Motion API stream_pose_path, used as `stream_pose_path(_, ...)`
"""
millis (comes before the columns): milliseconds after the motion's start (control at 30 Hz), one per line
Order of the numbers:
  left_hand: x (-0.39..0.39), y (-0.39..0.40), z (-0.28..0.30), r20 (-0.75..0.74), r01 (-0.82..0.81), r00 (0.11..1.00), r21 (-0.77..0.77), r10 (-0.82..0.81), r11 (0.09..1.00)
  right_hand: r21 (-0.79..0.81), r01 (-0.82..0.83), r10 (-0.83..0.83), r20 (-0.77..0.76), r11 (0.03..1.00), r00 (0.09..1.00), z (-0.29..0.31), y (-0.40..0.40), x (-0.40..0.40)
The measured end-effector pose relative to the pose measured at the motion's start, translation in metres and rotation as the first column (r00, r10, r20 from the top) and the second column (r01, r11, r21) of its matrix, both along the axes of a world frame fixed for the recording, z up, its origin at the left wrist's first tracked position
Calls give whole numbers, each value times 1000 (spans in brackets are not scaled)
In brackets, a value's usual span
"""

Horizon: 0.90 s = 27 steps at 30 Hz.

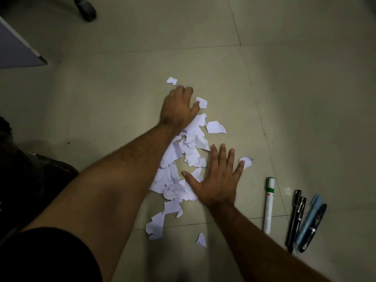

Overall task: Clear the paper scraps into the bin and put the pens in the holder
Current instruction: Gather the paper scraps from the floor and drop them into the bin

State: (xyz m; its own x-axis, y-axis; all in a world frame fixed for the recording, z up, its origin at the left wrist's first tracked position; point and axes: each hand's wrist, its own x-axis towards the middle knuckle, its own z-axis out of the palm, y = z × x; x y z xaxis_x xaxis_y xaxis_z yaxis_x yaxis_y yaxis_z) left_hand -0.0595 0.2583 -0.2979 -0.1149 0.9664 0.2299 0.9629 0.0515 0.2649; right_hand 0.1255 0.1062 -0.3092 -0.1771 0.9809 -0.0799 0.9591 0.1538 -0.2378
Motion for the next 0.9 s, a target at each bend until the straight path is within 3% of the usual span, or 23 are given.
stream_pose_path(67, 4, 17, 9, -48, -132, 990, -1, 131, 991, -4, 4, -4, 5, 1000, 1000, -1, 1, 1)
stream_pose_path(133, -2, 34, 10, -49, -213, 977, -222, 207, 952, -18, 0, 0, 12, 1000, 1000, -1, 0, 1)
stream_pose_path(233, -5, 39, 2, 8, -102, 993, -398, 115, 912, -14, 7, -7, 7, 1000, 1000, -2, 1, 2)
stream_pose_path(367, 25, -10, -3, 64, 217, 976, -205, -208, 954, -16, -3, 3, 9, 1000, 1000, -4, 1, 3)
stream_pose_path(433, 34, -23, -2, 14, 253, 967, -157, -254, 955, -13, -2, 2, 8, 1000, 1000, -6, 1, 3)
stream_pose_path(533, 46, -22, 4, 17, 260, 965, -215, -262, 941, 51, 4, -3, -23, 999, 1000, -8, 1, 2)
stream_pose_path(667, 57, -58, 4, 73, 416, 909, -231, -411, 879, 123, 37, -22, -126, 992, 992, -6, -2, 3)
stream_pose_path(767, 48, -107, 2, 83, 478, 878, -195, -471, 857, 105, -30, 44, -136, 994, 990, -4, -4, 5)
stream_pose_path(900, 42, -158, 20, 58, 433, 897, -311, -438, 846, 112, -144, 170, -274, 983, 947, -3, -9, 10)
